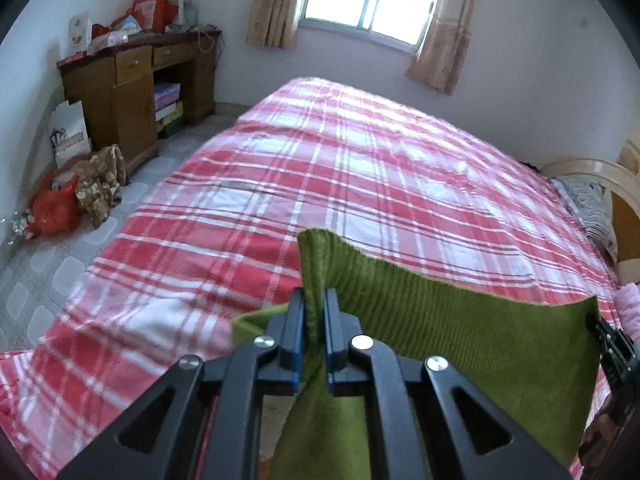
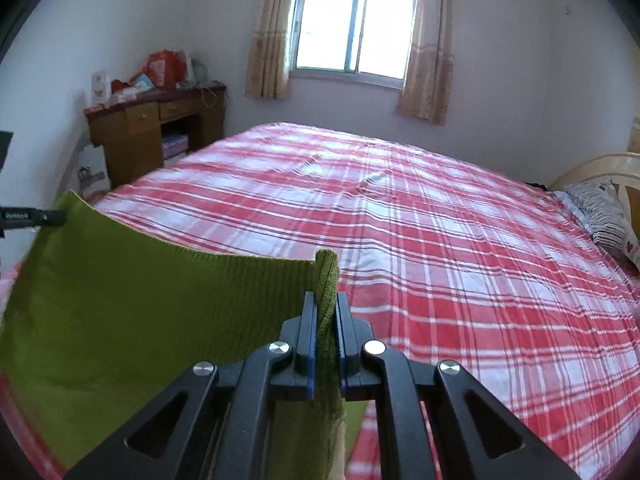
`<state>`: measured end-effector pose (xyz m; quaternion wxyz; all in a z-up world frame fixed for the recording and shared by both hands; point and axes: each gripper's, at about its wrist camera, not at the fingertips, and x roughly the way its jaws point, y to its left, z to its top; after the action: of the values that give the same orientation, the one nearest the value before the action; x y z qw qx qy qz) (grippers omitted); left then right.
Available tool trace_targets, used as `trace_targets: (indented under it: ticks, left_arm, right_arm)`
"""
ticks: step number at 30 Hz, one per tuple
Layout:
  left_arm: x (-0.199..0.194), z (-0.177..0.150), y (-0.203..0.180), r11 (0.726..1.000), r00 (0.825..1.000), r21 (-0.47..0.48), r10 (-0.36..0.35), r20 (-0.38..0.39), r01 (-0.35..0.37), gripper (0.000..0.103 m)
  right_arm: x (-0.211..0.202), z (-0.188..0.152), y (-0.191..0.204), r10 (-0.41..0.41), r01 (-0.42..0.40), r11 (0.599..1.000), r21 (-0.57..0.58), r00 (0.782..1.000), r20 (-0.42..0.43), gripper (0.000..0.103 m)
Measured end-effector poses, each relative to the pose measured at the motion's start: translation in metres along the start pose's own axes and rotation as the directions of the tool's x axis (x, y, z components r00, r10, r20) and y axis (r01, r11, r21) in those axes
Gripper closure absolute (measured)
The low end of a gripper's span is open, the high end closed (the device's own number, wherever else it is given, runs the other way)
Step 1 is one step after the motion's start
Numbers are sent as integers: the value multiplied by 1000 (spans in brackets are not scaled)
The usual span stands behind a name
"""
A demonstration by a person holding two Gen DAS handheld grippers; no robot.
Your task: Fold small clothes
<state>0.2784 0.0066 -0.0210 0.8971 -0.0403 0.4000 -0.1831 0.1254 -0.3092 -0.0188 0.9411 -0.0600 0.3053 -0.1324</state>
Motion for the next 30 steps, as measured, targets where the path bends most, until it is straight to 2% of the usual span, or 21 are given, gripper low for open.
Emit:
trace_targets:
  ticks: [4,6,9,11,12,14,16,18,21,23,25,26,28,30]
  left_arm:
    - [47,-14,0,995,993,12,100,-59,-99,94]
    - [51,-20,-2,990,989,31,138,-46,-137,88]
    - [46,-23,-11,978,980,70,199,-12,-198,80]
    - [47,-24,-11,966,968,71,252,-5,-251,60]
    - [45,-24,-7,961,962,49,273,-6,-273,53]
    - [45,-22,2,958,958,5,287,-23,-287,33]
    - [45,-20,11,958,957,-41,283,-60,-285,26]
    - [33,-21,17,962,961,-54,261,-91,-266,27]
    - [1,-31,14,957,957,-15,288,-44,-288,29]
    - [-28,-44,10,943,944,46,329,9,-329,29]
    - [-58,-66,6,933,936,80,349,46,-352,25]
    - [-69,-77,4,935,939,86,341,49,-344,20]
    - [-80,-94,3,943,946,82,320,47,-323,18]
    - [-90,-113,-2,949,952,78,302,45,-304,18]
  right_arm:
    - [50,-21,-2,-36,37,999,11,995,-95,96]
    - [65,-31,-4,-56,55,998,-12,988,-142,96]
    - [69,-32,-7,-37,37,999,-5,986,-160,96]
    - [75,-33,-4,-47,42,999,-33,982,-185,96]
    - [77,-33,-1,-49,40,998,-48,978,-201,96]
    - [81,-32,4,-67,48,995,-91,974,-218,95]
    - [82,-34,8,-83,55,990,-132,973,-216,95]
    - [76,-34,5,-69,42,991,-130,975,-209,95]
    - [22,-29,-24,-21,26,996,83,998,-57,94]
    - [-27,-34,-38,-87,82,978,191,996,19,94]
    - [-56,-43,-38,-103,95,968,231,994,24,94]
    - [-71,-51,-35,-49,41,966,256,999,25,94]
    - [-94,-68,-18,63,-65,963,263,998,16,94]
    - [-110,-81,2,99,-99,968,229,995,10,94]
